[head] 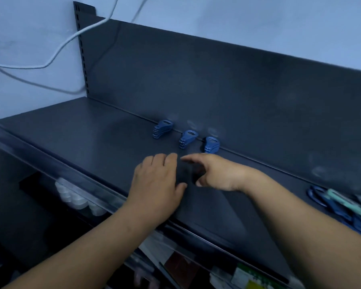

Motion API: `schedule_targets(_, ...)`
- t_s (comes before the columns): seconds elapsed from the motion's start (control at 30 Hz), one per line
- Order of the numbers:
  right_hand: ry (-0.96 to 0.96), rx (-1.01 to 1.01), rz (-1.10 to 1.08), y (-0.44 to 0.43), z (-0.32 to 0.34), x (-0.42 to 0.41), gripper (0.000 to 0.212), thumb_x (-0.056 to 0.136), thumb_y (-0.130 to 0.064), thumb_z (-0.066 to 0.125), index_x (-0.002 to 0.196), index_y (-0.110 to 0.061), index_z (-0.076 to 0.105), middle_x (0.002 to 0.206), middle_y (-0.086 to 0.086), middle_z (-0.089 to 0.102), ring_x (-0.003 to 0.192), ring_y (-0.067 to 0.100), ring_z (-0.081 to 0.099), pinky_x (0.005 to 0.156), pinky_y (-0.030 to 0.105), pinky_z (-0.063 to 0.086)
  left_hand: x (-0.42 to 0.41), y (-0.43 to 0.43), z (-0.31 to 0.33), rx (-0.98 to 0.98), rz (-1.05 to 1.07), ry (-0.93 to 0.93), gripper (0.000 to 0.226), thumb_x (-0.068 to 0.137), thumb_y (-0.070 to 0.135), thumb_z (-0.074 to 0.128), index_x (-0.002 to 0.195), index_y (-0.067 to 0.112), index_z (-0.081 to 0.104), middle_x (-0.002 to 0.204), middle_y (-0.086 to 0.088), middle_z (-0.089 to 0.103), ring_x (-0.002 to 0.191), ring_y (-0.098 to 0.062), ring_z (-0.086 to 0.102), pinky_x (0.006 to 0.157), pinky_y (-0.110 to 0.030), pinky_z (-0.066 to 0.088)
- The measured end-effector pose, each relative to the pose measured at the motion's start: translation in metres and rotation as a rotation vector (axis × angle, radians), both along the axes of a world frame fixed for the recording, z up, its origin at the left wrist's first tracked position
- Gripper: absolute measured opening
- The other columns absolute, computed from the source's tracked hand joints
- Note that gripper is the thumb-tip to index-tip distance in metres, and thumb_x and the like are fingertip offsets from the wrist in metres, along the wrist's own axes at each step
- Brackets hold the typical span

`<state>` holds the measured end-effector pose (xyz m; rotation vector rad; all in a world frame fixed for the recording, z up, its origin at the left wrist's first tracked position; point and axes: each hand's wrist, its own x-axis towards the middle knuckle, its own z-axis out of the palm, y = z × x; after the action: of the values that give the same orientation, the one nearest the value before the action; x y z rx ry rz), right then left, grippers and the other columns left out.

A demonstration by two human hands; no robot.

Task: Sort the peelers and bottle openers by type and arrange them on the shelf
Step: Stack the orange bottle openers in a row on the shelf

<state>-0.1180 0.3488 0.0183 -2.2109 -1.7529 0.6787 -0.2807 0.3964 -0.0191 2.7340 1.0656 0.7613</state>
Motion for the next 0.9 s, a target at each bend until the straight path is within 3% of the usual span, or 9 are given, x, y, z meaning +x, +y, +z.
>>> schedule_targets(0.1,-0.003,0.032,-0.037,-0.034,0.004,0.019,0.069,0.078,0.0,0.067,0.139,-0.026,0.046,0.128,-0.001,0.058,0.115,0.016,0.056,0.099,0.031,0.046,0.02,-0.016,0.006,-0.06,-0.172,0.008,0.061,0.089,0.049,0.052,0.141,0.023,0.033,0.138,0.001,0.041,0.127,-0.02,0.036,0.105,-0.032,0.03)
schedule_targets(0.27,0.025,0.057,-0.11,-0.112,0.011,0.05,0.063,0.078,0.003,0.068,0.135,-0.02,0.052,0.129,-0.006,0.056,0.111,0.005,0.052,0.093,0.016,0.04,0.057,-0.06,0.011,-0.262,-0.395,0.065,0.062,0.085,0.049,0.06,0.139,0.028,0.04,0.136,0.004,0.046,0.127,-0.016,0.039,0.103,-0.028,0.034)
schedule_targets(0.4,-0.002,0.018,-0.196,-0.179,0.011,0.076,0.062,0.082,-0.005,0.07,0.137,-0.023,0.049,0.128,-0.009,0.055,0.116,0.009,0.052,0.092,0.018,0.041,0.086,-0.102,0.01,-0.423,-0.527,0.17,0.069,0.079,0.049,0.069,0.14,0.031,0.042,0.144,0.005,0.041,0.136,-0.012,0.033,0.109,-0.026,0.03)
schedule_targets(0.6,-0.009,-0.038,-0.261,-0.24,0.005,0.093,0.06,0.08,-0.02,0.076,0.134,-0.027,0.051,0.121,-0.015,0.056,0.109,0.002,0.052,0.093,0.016,0.038,0.108,-0.139,0.009,-0.448,-0.492,0.329,0.063,0.08,0.054,0.063,0.134,0.025,0.047,0.133,0.002,0.048,0.128,-0.022,0.039,0.104,-0.033,0.035)
schedule_targets(0.73,0.029,-0.078,-0.254,-0.257,0.0,0.094,0.053,0.071,-0.03,0.08,0.119,-0.035,0.058,0.106,-0.014,0.065,0.099,0.008,0.062,0.096,0.031,0.048,0.115,-0.154,0.011,-0.423,-0.398,0.435,0.077,0.076,0.067,0.057,0.139,0.026,0.04,0.138,0.001,0.045,0.129,-0.023,0.034,0.106,-0.036,0.033)
schedule_targets(0.9,-0.106,-0.133,-0.268,-0.263,-0.005,0.091,0.068,0.068,-0.034,0.082,0.127,-0.037,0.049,0.121,-0.01,0.053,0.109,0.011,0.053,0.096,0.028,0.044,0.117,-0.165,0.014,-0.417,-0.383,0.439,0.075,0.073,0.059,0.067,0.136,0.027,0.041,0.135,0.003,0.046,0.127,-0.021,0.033,0.104,-0.035,0.033)
